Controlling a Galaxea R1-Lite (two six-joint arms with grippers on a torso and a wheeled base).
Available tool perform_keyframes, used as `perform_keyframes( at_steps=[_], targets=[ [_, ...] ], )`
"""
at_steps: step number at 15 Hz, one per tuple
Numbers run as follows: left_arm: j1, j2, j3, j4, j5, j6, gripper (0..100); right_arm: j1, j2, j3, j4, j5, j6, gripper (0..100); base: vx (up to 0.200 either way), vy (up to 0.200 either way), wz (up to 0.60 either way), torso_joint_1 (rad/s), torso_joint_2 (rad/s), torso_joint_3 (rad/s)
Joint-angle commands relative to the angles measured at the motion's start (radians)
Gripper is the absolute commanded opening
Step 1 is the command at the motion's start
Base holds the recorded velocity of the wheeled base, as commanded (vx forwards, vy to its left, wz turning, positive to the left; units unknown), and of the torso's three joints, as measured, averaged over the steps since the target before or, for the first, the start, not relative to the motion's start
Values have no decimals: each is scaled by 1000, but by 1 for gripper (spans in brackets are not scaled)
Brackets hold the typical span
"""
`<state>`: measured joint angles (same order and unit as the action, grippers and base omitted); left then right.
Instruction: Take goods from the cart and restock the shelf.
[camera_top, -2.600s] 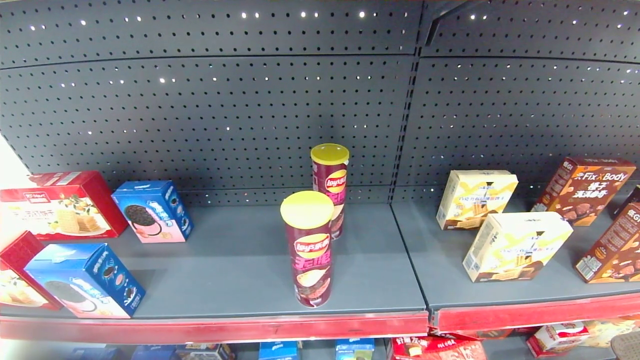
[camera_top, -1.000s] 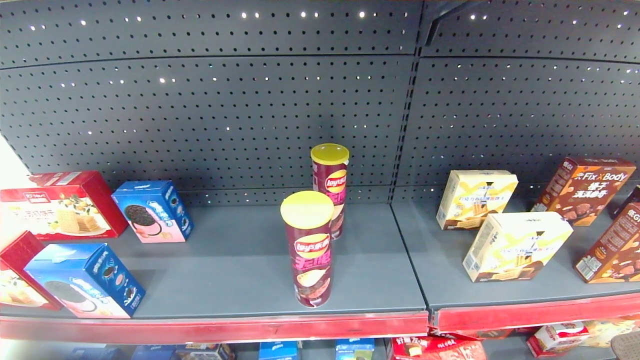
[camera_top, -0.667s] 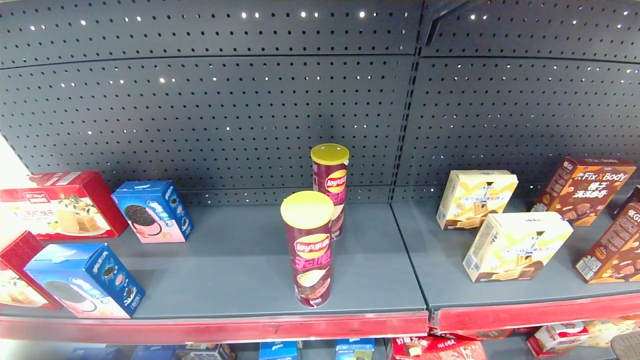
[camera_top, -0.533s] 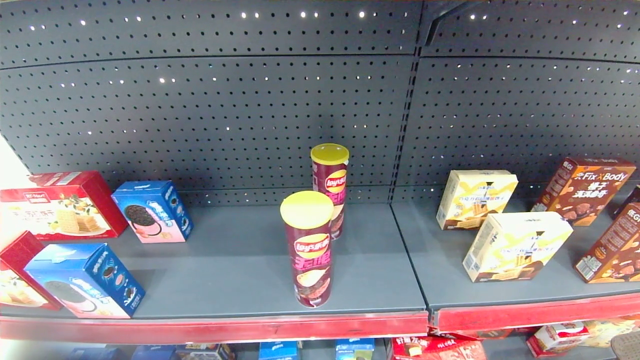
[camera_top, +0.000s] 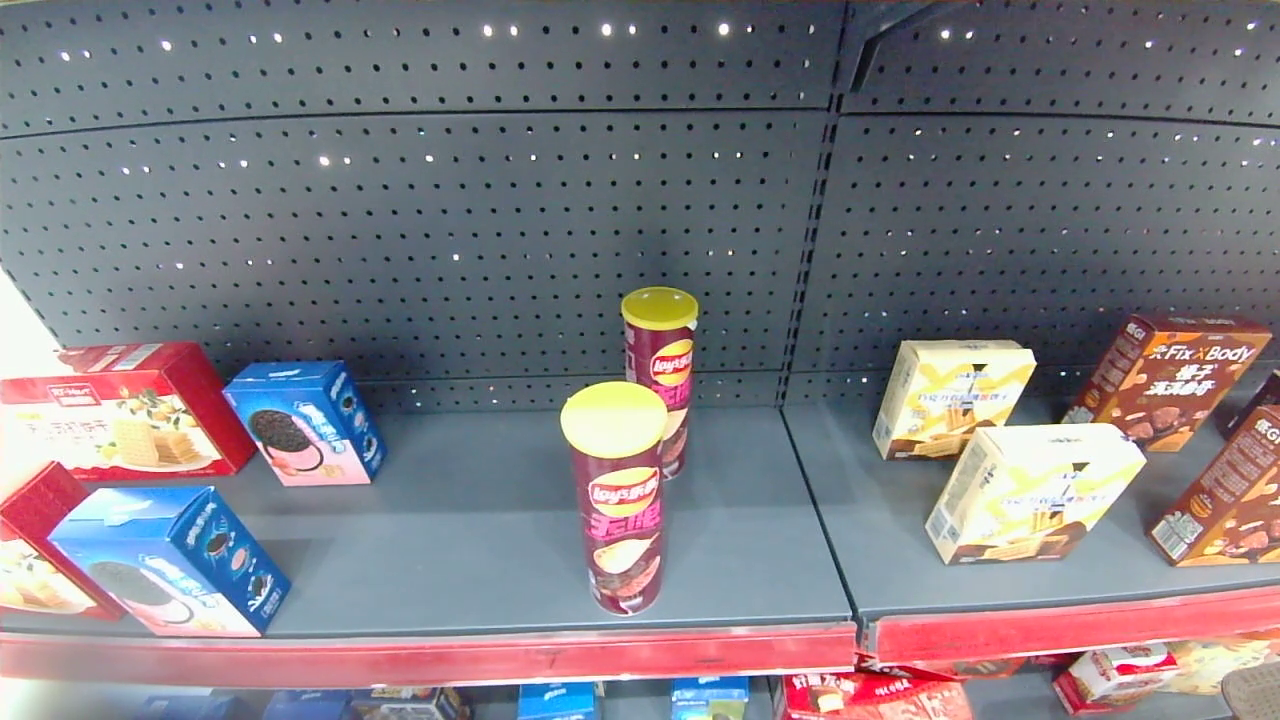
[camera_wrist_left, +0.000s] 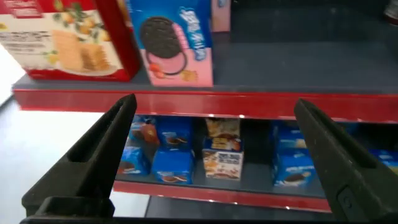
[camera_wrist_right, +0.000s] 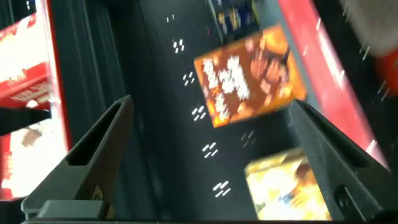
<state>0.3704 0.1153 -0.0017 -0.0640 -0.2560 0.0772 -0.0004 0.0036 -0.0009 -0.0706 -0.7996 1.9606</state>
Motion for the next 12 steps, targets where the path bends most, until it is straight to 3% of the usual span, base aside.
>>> perform_keyframes(
  at_steps=[1,2,5,9,12],
  targets=[
    [-65,86,2,-2,-48,-1,100,0,1,1,0,-4,-6,100,0,0,0,0,0,0],
    [-100,127,2,-5,-103,6,100,0,3,1,0,-4,-6,100,0,0,0,0,0,0],
    [-182,198,0,-45,-154,13,100,0,3,1,0,-4,-6,100,0,0,0,0,0,0],
    [-286,419,-1,-277,-160,7,100,0,3,1,0,-4,-6,100,0,0,0,0,0,0],
    [-352,577,-11,-396,-160,12,100,0,1,1,0,-4,-6,100,0,0,0,0,0,0]
  ],
)
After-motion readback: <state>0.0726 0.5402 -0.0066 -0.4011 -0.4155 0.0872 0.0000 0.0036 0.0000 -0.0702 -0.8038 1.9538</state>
